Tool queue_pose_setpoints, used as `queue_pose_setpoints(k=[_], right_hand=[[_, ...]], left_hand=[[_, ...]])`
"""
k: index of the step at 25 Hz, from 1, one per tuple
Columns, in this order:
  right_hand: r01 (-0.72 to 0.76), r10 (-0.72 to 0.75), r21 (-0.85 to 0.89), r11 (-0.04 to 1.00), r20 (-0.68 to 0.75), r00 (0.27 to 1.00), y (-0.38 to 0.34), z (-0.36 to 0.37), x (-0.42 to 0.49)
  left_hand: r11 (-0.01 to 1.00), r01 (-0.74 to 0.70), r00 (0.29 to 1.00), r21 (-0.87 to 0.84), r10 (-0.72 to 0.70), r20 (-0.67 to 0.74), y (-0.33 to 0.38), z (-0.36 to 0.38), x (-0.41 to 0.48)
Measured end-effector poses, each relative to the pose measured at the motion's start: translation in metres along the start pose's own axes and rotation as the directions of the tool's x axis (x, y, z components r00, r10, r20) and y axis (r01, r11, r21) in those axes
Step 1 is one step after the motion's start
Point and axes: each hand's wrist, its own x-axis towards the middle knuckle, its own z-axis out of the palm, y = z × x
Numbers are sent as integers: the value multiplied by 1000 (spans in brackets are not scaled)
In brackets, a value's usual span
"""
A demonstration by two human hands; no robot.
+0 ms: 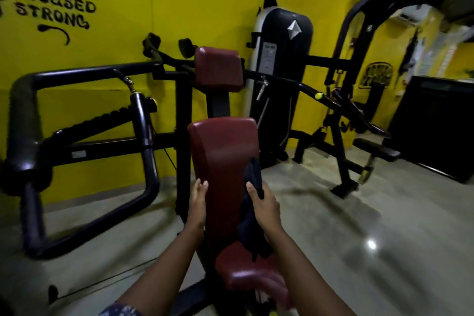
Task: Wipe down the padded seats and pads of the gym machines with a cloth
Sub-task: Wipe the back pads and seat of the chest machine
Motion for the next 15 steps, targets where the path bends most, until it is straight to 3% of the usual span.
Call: queue_pose_setpoints(k=[8,12,15], right_hand=[[155,-156,34,987,9,988,8,66,198],[249,-248,-25,968,35,968,3,108,278],[397,-393,-184,899,61,918,-11,148,320]], left_hand=[[998,-55,959,23,59,-278,-3,28,208],[993,-57,921,105,93,-379,8,27,284],[988,-74,920,134,119,-373,12,20,324]])
